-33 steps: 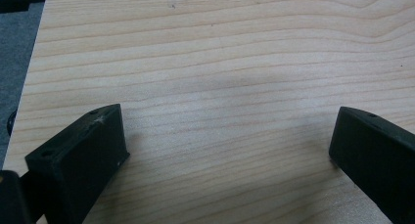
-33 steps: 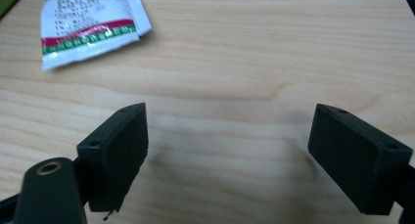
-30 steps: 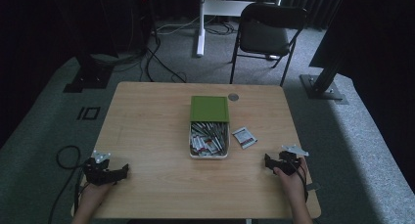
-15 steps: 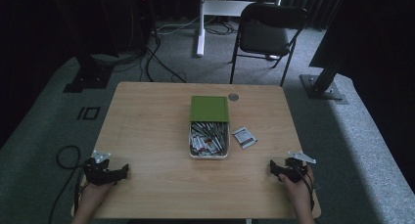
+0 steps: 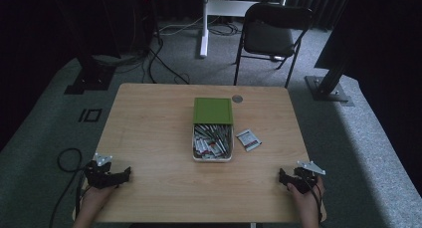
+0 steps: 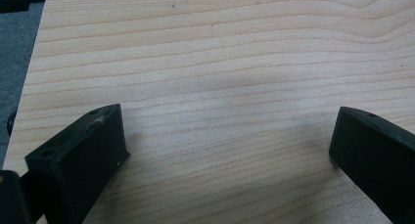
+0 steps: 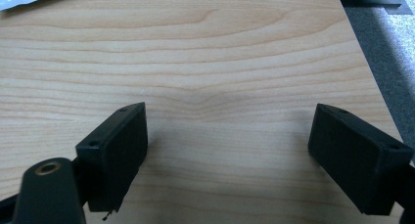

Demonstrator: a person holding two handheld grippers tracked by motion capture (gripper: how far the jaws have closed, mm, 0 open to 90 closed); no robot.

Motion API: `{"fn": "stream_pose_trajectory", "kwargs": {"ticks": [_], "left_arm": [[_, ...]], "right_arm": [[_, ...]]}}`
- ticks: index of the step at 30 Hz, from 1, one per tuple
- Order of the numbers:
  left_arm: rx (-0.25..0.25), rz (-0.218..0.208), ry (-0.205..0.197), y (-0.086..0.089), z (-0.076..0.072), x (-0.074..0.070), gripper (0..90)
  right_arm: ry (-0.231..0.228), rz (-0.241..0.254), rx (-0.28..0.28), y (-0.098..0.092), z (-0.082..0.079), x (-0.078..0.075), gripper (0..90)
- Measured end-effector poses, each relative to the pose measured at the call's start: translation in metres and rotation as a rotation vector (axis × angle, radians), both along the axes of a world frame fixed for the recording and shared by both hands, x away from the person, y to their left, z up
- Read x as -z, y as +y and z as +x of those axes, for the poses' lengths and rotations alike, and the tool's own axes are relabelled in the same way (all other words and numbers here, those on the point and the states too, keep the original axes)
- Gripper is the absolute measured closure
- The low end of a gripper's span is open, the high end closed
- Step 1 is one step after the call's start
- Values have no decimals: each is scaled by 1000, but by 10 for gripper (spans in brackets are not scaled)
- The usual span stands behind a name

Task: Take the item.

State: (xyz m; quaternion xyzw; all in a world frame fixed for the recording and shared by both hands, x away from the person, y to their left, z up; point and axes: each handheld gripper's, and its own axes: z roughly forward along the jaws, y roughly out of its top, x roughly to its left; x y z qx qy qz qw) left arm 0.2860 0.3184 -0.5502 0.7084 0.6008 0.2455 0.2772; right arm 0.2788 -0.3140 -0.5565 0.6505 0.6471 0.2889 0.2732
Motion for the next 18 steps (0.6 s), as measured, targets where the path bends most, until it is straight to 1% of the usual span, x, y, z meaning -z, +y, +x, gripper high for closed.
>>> {"fn": "stream_pose_trajectory", "kwargs": {"ticks": [4, 7, 18], "left_arm": [[0, 0, 0, 0, 0, 0, 13], [0, 1, 0, 0, 0, 0, 13], [0, 0, 0, 0, 0, 0, 13]], "right_arm": [[-2, 1, -12, 0, 0, 0, 146], [1, 0, -7, 0, 0, 0, 131], [3, -1, 0, 1, 1, 0, 127]]}}
